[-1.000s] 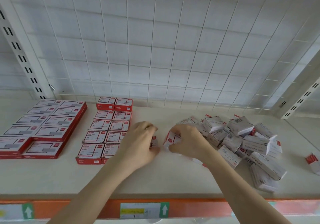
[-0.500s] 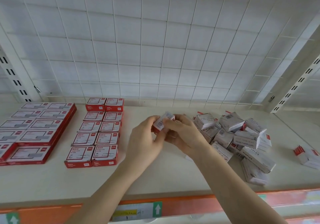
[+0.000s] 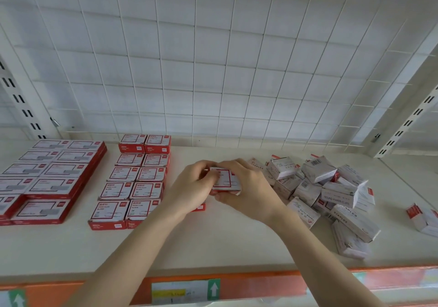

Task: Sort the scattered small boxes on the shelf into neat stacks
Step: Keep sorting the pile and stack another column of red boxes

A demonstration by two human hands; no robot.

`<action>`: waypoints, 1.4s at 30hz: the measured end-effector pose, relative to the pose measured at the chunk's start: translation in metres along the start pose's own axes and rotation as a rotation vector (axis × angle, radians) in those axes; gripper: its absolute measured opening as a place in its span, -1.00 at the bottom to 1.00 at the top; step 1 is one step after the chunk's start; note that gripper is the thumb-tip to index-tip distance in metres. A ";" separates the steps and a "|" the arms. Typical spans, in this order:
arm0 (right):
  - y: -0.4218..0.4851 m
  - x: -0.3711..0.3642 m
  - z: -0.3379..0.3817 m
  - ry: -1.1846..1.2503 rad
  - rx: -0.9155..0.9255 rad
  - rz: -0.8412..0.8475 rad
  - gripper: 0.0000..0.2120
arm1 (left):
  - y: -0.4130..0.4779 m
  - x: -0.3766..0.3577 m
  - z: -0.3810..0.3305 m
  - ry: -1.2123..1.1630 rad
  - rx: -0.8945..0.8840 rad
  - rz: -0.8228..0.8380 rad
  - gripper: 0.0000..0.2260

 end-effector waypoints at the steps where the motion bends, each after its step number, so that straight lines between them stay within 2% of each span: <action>1: 0.000 -0.001 -0.002 -0.026 0.016 -0.002 -0.53 | -0.001 -0.001 0.001 0.062 -0.032 -0.002 -0.76; 3: 0.000 -0.002 -0.006 -0.078 -0.001 -0.007 -0.58 | -0.002 0.000 0.001 0.194 -0.108 -0.038 -0.66; 6: 0.001 -0.003 -0.015 -0.155 -0.060 0.055 -0.61 | -0.005 0.007 0.003 0.436 -0.205 -0.098 -0.64; 9: 0.000 -0.005 -0.021 -0.210 -0.108 0.179 -0.62 | -0.010 0.008 0.010 0.894 -0.209 -0.001 -0.65; 11: -0.002 -0.008 -0.022 -0.244 -0.104 0.246 -0.61 | -0.014 0.005 0.013 1.027 -0.204 0.068 -0.70; 15: -0.002 -0.010 -0.022 -0.278 -0.072 0.303 -0.56 | -0.013 0.006 0.013 1.052 -0.223 0.108 -0.75; 19: 0.000 -0.009 -0.019 -0.315 -0.024 0.349 -0.52 | -0.015 0.009 0.013 1.086 -0.235 0.156 -0.63; 26: -0.005 -0.013 -0.021 -0.371 0.047 0.374 -0.52 | -0.023 0.003 0.026 1.044 -0.249 0.019 -0.57; 32: -0.004 -0.013 -0.017 -0.382 0.036 0.382 -0.52 | -0.028 0.002 0.024 1.002 -0.270 0.012 -0.59; 42: 0.026 -0.033 0.026 -0.284 -0.075 0.171 -0.55 | -0.007 0.066 0.018 0.771 -0.382 -0.016 -0.53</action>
Point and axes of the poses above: each hand's wrist, its own y-axis towards the middle knuckle, its own x-axis out of the back of the hand, z = x × y, the point moved 2 cm from there along y, towards the middle knuckle, and after that the axes turned 13 degrees about -z, right-handed, at the moved point
